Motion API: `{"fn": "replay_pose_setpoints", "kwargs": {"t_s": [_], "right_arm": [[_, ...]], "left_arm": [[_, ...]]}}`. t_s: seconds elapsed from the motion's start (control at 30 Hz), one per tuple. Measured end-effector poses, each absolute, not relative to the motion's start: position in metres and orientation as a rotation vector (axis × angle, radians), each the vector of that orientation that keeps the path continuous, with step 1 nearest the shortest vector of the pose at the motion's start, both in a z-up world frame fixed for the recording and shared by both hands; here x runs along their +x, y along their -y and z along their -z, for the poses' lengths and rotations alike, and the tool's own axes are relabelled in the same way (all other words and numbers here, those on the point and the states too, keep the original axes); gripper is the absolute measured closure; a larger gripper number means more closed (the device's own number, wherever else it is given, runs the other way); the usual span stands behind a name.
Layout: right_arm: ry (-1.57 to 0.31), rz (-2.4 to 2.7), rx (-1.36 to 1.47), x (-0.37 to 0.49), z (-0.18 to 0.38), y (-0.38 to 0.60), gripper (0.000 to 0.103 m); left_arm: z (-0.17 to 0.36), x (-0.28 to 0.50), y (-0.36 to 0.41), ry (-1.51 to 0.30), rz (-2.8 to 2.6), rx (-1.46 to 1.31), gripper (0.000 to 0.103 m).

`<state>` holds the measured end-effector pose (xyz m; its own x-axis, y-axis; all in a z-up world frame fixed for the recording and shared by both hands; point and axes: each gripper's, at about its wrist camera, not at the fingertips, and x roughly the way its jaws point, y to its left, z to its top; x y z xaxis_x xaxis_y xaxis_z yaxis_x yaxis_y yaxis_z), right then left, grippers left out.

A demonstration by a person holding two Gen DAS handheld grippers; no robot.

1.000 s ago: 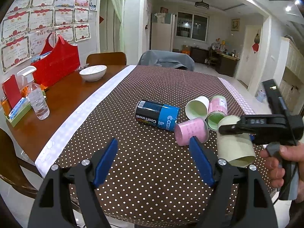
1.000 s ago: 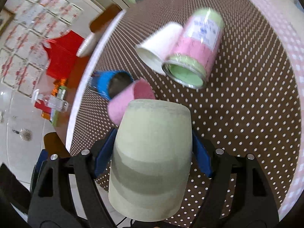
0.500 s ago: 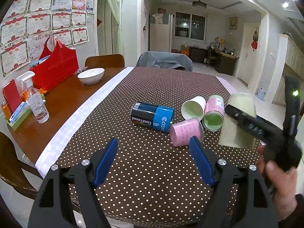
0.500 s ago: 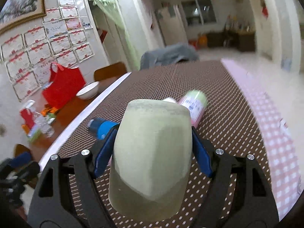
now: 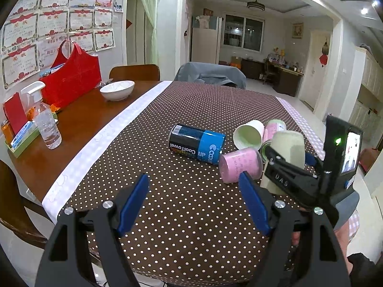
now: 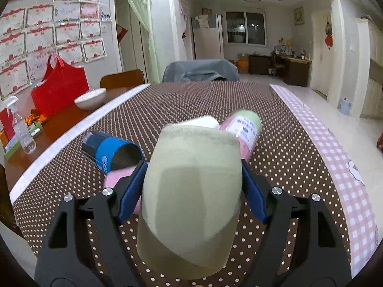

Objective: Flip cup upside down
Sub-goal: 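Lift and turn the pale green cup mouth-down with the right tool, then set the cup upside down on the table and open the right tool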

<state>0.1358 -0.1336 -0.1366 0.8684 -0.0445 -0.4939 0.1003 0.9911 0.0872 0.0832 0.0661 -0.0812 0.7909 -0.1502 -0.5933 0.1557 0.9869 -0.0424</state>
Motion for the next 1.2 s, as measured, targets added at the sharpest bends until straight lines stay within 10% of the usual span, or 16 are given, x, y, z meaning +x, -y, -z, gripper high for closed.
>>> {"fn": "replay_pose_setpoints", "kwargs": {"t_s": [1.2], "right_arm": [[-0.487, -0.054, 0.300, 0.059, 0.065, 0.167, 0.006]], "left_arm": [[0.051, 0.050, -0.032, -0.558, 0.192, 0.066, 0.027]]}}
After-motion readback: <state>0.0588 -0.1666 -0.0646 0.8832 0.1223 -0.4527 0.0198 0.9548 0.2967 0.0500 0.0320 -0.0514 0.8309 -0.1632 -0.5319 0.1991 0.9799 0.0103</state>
